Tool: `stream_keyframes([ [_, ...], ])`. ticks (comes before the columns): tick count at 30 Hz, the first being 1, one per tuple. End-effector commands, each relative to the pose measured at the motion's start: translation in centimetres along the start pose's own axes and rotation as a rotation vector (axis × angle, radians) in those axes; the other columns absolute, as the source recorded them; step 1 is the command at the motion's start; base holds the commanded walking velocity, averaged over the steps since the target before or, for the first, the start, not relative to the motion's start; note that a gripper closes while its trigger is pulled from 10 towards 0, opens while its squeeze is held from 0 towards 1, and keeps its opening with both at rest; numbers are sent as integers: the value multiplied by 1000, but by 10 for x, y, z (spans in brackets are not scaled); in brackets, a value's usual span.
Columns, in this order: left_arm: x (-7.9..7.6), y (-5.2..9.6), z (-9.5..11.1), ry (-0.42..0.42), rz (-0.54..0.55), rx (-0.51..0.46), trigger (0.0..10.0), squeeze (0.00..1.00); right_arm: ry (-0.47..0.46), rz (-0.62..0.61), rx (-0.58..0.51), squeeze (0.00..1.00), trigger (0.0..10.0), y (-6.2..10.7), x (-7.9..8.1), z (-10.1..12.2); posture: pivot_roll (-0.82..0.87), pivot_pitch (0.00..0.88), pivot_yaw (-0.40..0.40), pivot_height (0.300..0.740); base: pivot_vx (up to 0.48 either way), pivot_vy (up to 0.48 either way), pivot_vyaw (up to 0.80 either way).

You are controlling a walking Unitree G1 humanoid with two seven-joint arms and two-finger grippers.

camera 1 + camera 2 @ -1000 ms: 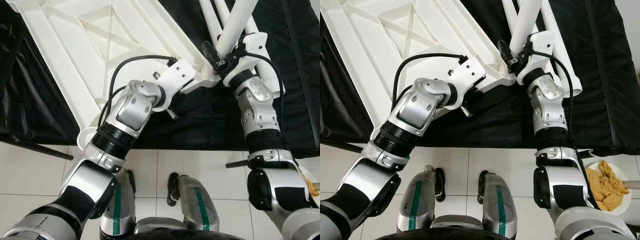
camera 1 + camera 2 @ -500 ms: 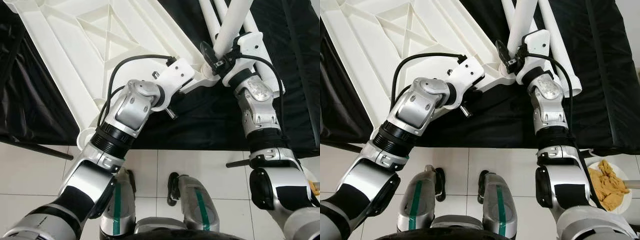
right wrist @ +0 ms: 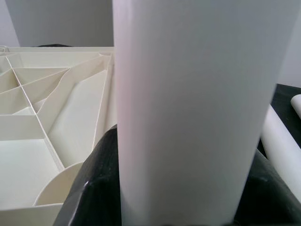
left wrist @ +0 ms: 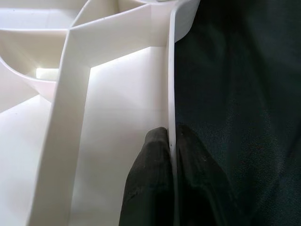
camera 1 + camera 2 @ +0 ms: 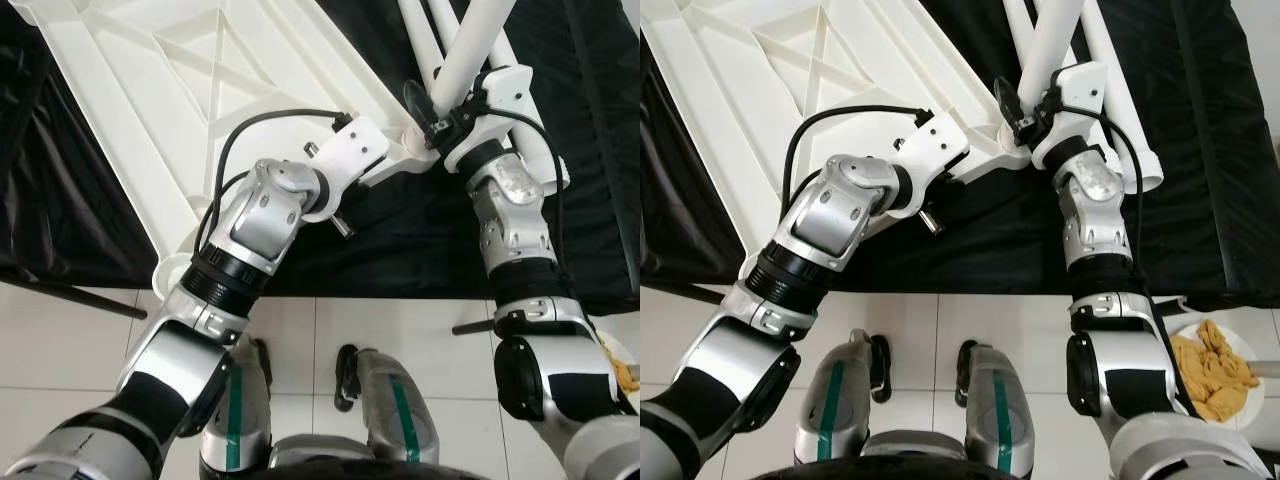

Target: Building children table

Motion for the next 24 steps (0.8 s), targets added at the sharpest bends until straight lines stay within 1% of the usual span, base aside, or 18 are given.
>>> stream_keyframes([
  [1,5,-2,-3,18,90,8,10000,0,88,136,-64,0,0,-7,28,11,61,93,-4,740,0,0,0],
  [2,5,-2,-3,18,90,8,10000,0,20,114,-79,0,0,-8,27,13,61,93,-4,740,0,0,0],
  [3,5,-2,-3,19,90,8,10000,0,-87,68,-91,0,0,-10,20,15,65,93,-5,740,0,0,0],
  [4,5,-2,-3,20,92,7,10000,0,-249,-10,-108,0,0,-10,9,16,66,94,-7,740,0,0,0],
  [5,5,-2,-3,20,92,7,10000,0,-249,-10,-108,0,0,-10,9,16,66,94,-7,740,0,0,0],
  [7,6,-1,-4,22,96,8,10000,0,-436,-95,-125,0,0,-10,-5,15,66,94,-7,740,0,0,0],
  [8,6,-1,-4,22,96,8,10000,0,-436,-95,-125,0,0,-10,-5,15,66,94,-7,740,0,0,0],
  [9,6,-1,-4,22,97,9,10000,0,-525,-132,-136,0,0,-9,-10,14,66,96,-7,740,0,0,0],
  [10,7,-1,-4,23,98,9,10000,0,-434,-121,-125,0,0,-9,-9,15,66,98,-7,740,0,0,0],
  [11,7,-1,-4,23,98,9,10000,0,-434,-121,-125,0,0,-9,-9,15,66,98,-7,740,0,0,0],
  [12,7,-1,-4,23,98,9,10000,0,-191,-64,-107,0,0,-8,0,18,65,97,-4,740,0,0,0],
  [13,7,-1,-4,23,98,10,10000,0,-68,-15,-107,0,0,-9,8,20,65,97,-4,740,0,0,0],
  [14,7,-1,-4,23,98,10,10000,0,-68,-15,-107,0,0,-9,8,20,65,97,-4,740,0,0,0],
  [15,7,-1,-4,23,98,10,10000,0,-6,11,-110,0,0,-9,13,21,65,97,-4,740,0,0,0],
  [17,7,-1,-4,22,98,10,10000,0,19,33,-123,0,0,-9,17,23,63,98,-1,740,0,0,0],
  [18,7,-1,-3,21,96,8,10000,0,36,72,-151,0,0,-12,26,30,61,98,1,740,0,0,0],
  [23,7,-1,-2,18,95,8,10000,0,-34,58,-156,0,0,-14,26,32,64,99,1,740,0,0,0],
  [24,7,-1,-3,17,95,7,10000,0,-64,50,-155,0,0,-14,24,32,65,99,1,740,0,0,0],
])
Point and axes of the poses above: a point about 5 cm out from each wrist's last joint towards the gripper, its own y axis pointing back from the gripper into the wrist, its own z axis along the axis of the wrist's last joint, x = y × z, the point moved 2 cm from there along -y, pointing out of the wrist towards the gripper, and after that the axes turned 1 degree about y, right-handed, at the moved point
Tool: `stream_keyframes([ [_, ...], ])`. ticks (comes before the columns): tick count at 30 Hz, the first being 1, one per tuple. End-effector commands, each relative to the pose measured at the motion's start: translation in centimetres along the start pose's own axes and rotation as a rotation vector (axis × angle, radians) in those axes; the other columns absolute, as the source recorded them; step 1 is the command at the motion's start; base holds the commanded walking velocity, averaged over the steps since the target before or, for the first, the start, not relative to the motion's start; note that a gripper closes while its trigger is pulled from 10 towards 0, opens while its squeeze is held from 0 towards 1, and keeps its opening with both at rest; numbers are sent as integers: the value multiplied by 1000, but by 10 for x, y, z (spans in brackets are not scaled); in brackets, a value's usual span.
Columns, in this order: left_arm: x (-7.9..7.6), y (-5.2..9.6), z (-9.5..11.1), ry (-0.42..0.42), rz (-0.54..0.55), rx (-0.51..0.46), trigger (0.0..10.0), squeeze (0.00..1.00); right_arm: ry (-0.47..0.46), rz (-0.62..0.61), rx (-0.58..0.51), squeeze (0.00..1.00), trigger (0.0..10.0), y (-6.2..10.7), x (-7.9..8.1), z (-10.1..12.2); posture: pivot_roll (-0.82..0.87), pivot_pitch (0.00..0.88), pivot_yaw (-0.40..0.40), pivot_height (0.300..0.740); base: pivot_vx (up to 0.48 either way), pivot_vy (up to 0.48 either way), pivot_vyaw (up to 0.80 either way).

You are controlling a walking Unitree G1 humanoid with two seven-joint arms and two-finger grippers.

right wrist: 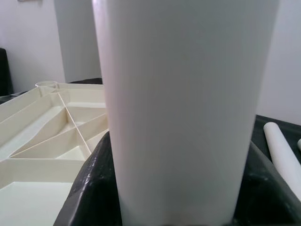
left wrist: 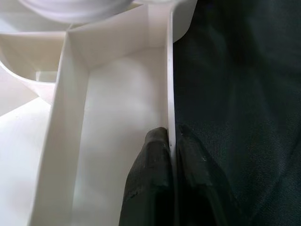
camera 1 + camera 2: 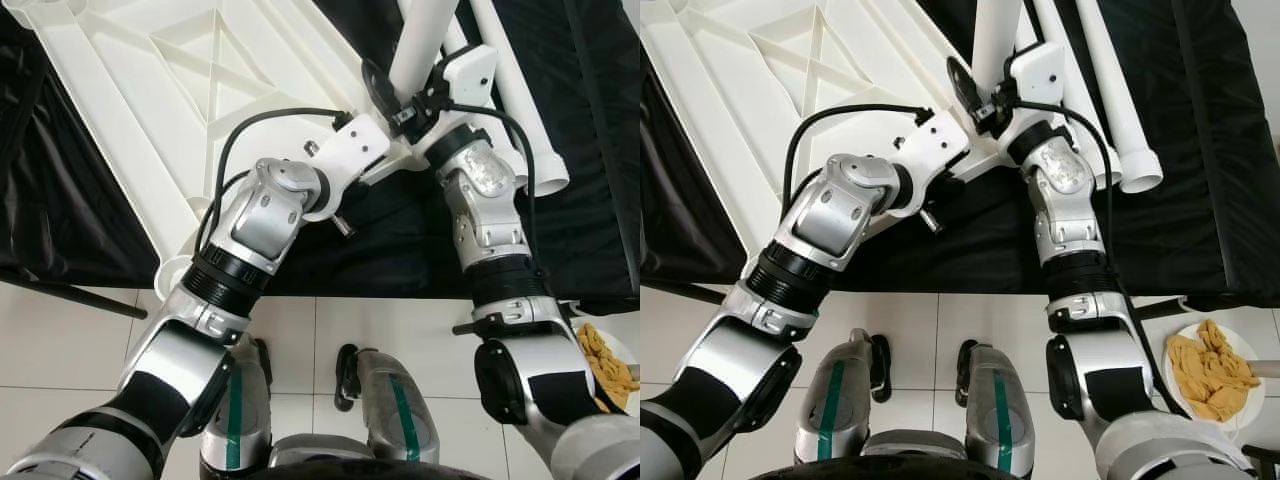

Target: Building children table

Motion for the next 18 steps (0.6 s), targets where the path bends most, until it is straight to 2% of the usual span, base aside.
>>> stream_keyframes([
  [1,7,-1,-4,20,93,10,10000,0,-72,-42,-11,0,0,1,-8,3,67,99,0,740,0,0,0],
  [2,8,0,-5,20,95,11,10000,0,-120,-78,-2,0,3294,1,-14,3,69,100,-2,740,0,0,0],
  [3,8,0,-5,20,96,12,10000,0,-149,-102,5,0,3294,1,-17,3,69,101,-2,740,0,0,0],
  [4,8,0,-5,20,98,12,10000,0,-174,-131,16,0,10000,0,-22,1,69,101,-2,740,0,0,0],
  [7,8,0,-5,19,99,12,10000,0,-184,-148,24,0,10000,0,-24,0,69,102,-1,740,0,0,0],
  [8,9,0,-5,18,100,12,10000,0,-207,-211,71,0,10000,-1,-31,-7,69,102,-1,740,0,0,0],
  [10,9,0,-6,12,101,17,10000,0,-252,-252,93,0,10000,-1,-34,-10,72,103,-2,740,0,0,0],
  [13,9,0,-6,11,100,18,10000,0,-263,-256,94,0,10000,-1,-34,-11,72,103,-2,740,0,0,0],
  [14,10,1,-8,6,102,22,10000,0,-326,-360,141,0,10000,2,-44,-17,74,104,-5,740,0,0,0],
  [15,11,2,-9,3,103,24,10000,0,-382,-411,170,0,10000,4,-48,-22,76,105,-7,740,0,0,0],
  [16,11,2,-9,3,103,24,10000,0,-382,-411,170,0,10000,4,-48,-22,76,105,-7,740,0,0,0],
  [18,13,3,-12,0,106,29,10000,0,-478,-457,185,0,10000,9,-54,-28,77,104,-8,740,0,0,0],
])
Point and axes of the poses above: a point about 5 cm out from each wrist's last joint towards the gripper, its own y axis pointing back from the gripper into the wrist, its own z axis along the axis of the wrist's last joint, x = y × z, the point moved 2 cm from there along -y, pointing out of the wrist towards the gripper, and after that the axes turned 1 degree about y, right-handed, at the moved point
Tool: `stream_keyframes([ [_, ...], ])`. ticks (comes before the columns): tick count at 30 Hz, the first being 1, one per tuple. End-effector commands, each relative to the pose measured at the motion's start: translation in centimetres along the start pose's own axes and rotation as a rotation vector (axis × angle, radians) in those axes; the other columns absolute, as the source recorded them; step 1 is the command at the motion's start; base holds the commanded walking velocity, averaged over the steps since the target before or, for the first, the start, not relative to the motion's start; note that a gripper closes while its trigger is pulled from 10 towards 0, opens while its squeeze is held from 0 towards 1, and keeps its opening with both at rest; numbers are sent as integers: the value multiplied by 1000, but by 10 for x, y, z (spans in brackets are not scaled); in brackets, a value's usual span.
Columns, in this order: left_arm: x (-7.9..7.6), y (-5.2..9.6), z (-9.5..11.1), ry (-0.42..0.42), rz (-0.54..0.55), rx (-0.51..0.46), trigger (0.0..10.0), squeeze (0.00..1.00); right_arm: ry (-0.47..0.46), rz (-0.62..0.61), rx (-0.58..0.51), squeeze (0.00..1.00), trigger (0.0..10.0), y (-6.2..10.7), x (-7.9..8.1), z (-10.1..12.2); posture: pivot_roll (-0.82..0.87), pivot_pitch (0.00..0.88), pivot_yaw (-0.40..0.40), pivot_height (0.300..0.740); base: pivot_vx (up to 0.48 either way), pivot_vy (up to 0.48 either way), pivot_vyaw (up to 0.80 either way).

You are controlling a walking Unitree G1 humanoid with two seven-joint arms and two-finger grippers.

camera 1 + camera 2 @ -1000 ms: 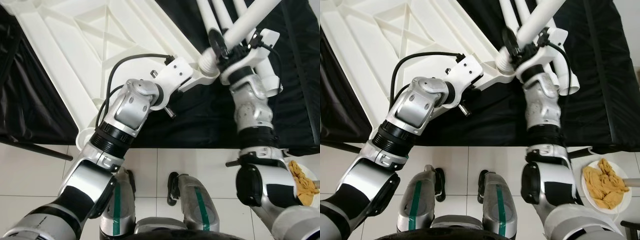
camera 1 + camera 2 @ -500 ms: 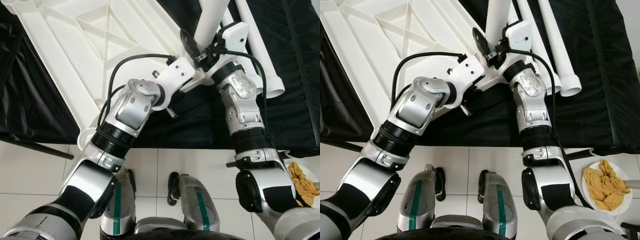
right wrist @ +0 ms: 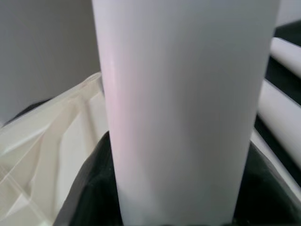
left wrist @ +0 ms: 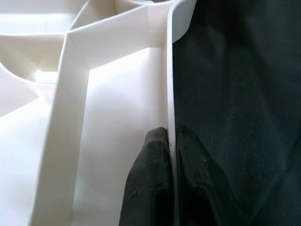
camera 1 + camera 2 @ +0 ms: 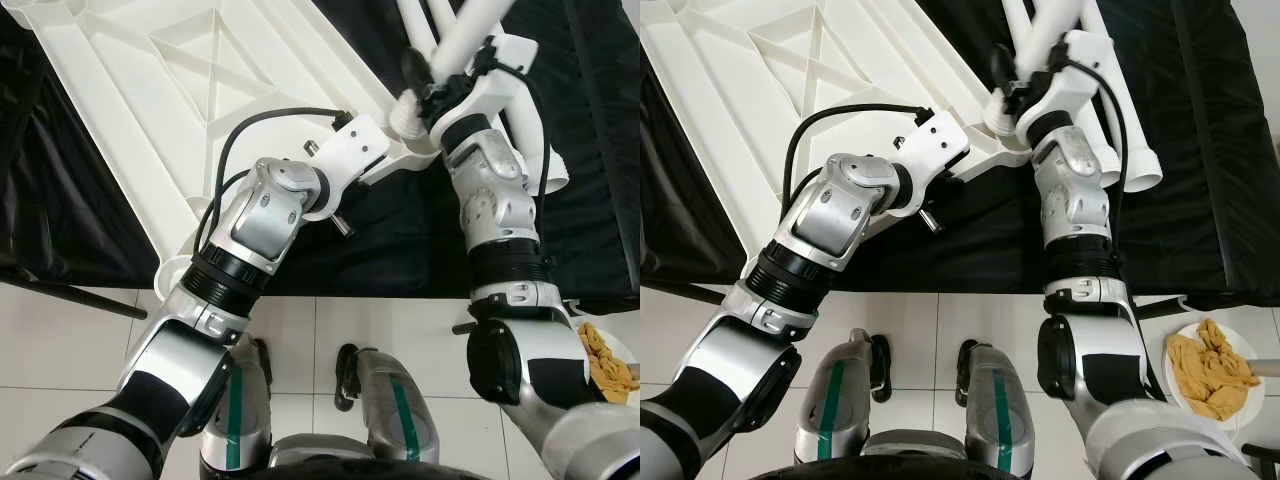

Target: Building children table

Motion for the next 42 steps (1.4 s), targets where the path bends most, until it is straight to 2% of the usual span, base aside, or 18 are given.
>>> stream_keyframes([
  [1,9,1,-9,13,89,17,10000,0,-71,-38,42,0,10000,3,-8,-9,77,104,-8,740,0,0,0],
  [3,10,2,-12,14,94,22,10000,0,-125,-22,34,0,10000,6,-9,-9,77,105,-6,740,0,0,0],
  [10,11,3,-16,17,97,29,10000,0,-156,-11,31,0,10000,11,-9,-10,76,105,-6,740,0,0,0],
  [11,10,3,-15,34,90,18,10000,1000,-151,-13,28,0,10000,12,-9,-10,76,105,-6,740,0,0,0],
  [22,11,6,-11,31,75,-13,10000,1000,-153,8,-14,0,10000,11,-11,3,69,95,-12,740,0,0,0],
  [25,19,8,-14,15,100,2,10000,1000,-156,15,-26,0,10000,10,-11,9,71,88,-17,740,0,0,0],
  [26,21,9,-13,21,105,-1,10000,937,-156,17,-26,0,10000,10,-12,10,72,85,-18,740,0,0,0],
  [27,21,9,-13,21,105,-1,10000,937,-156,17,-26,0,10000,10,-12,10,72,85,-18,740,0,0,0],
  [28,22,8,-12,9,106,2,10000,0,-149,17,-28,0,10000,10,-14,12,71,83,-18,740,0,0,0],
  [39,13,-1,-10,5,77,-3,10000,0,-140,8,-36,0,10000,11,-18,16,58,70,-9,740,0,0,0],
  [40,11,-3,-13,-4,73,5,2745,0,-137,7,-40,0,10000,11,-19,17,55,67,-8,740,0,0,0],
  [42,10,-4,-14,-11,71,11,2745,0,-135,6,-42,0,10000,12,-19,18,55,67,-8,740,0,0,0],
])
Point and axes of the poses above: a point about 5 cm out from each wrist's last joint towards the gripper, its own y axis pointing back from the gripper into the wrist, its own z axis along the axis of the wrist's last joint, x = y × z, the point moved 2 cm from there along -y, pointing out of the wrist towards the gripper, and after that the axes turned 1 degree about y, right-handed, at the moved point
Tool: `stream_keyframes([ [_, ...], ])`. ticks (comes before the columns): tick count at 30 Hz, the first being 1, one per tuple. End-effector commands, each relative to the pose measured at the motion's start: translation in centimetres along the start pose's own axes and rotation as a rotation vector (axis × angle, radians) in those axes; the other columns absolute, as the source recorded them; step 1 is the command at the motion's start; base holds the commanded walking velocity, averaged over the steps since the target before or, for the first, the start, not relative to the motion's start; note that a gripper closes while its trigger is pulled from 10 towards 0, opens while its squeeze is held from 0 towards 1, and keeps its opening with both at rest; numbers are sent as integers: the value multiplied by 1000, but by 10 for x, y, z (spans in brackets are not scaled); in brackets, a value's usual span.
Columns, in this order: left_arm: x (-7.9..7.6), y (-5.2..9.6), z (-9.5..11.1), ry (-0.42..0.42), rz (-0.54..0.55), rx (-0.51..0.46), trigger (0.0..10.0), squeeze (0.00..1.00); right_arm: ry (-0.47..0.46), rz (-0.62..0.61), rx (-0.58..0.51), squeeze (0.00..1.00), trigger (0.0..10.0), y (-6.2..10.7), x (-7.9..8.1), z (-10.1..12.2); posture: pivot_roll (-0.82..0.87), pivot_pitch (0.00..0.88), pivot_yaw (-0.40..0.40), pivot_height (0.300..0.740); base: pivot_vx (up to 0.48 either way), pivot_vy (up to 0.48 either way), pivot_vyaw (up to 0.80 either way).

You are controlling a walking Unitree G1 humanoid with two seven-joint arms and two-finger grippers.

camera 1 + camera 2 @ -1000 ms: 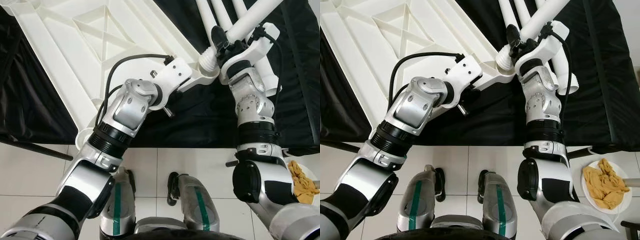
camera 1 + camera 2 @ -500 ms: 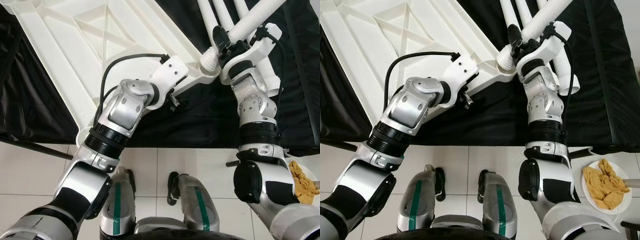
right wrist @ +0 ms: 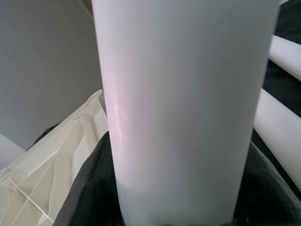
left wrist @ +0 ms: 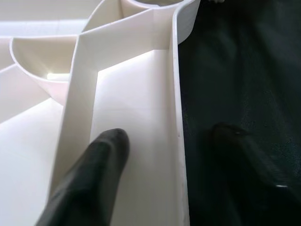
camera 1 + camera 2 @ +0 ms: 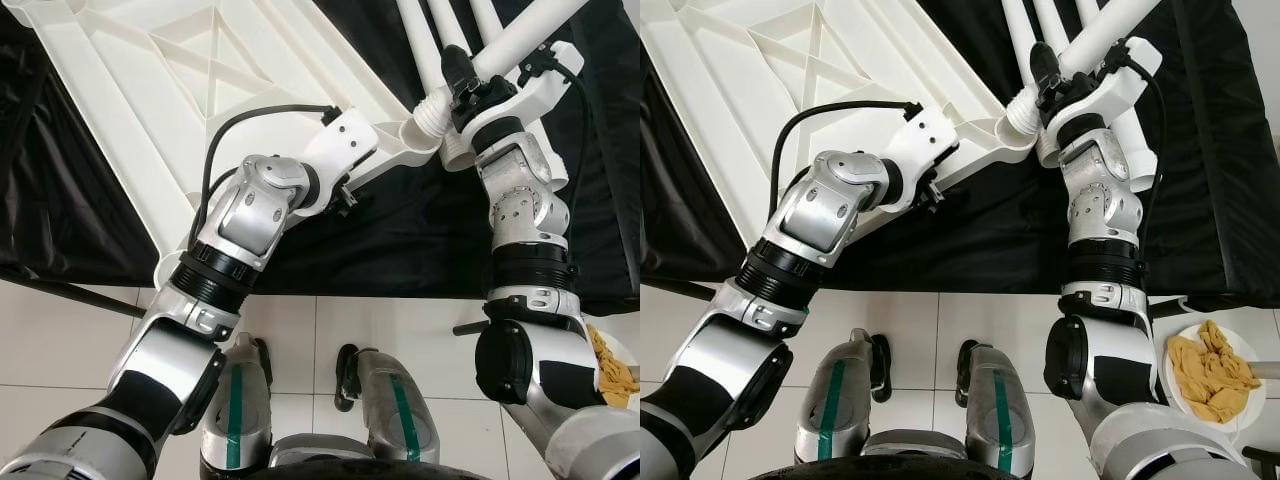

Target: Building children table

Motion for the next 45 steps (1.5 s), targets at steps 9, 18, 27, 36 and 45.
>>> stream_keyframes([
  [9,9,3,-39,-42,86,122,0,0,19,13,-19,0,10000,1,-1,10,48,59,-12,740,0,0,0],
  [18,21,14,-56,-77,98,165,0,0,78,77,6,0,10000,-3,6,10,54,59,-25,740,0,0,0],
  [27,31,25,-68,-115,109,207,7333,0,171,170,73,0,10000,1,19,0,56,75,-36,740,0,0,0],
  [36,21,29,-47,-111,-20,102,10000,1000,276,166,118,0,10000,-2,23,-9,67,91,-54,740,0,0,0],
  [45,8,38,-14,-140,-180,-62,10000,1000,212,196,102,0,10000,-3,22,-7,82,101,-66,740,0,0,0],
])
Point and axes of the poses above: a point about 5 cm out from each wrist's last joint towards the gripper, its own y axis pointing back from the gripper into the wrist, its own z axis along the axis of the wrist's last joint, x = y × z, the point moved 2 cm from there along -y, pointing out of the wrist towards the gripper, and after that the axes turned 1 degree about y, right-handed, at the moved point
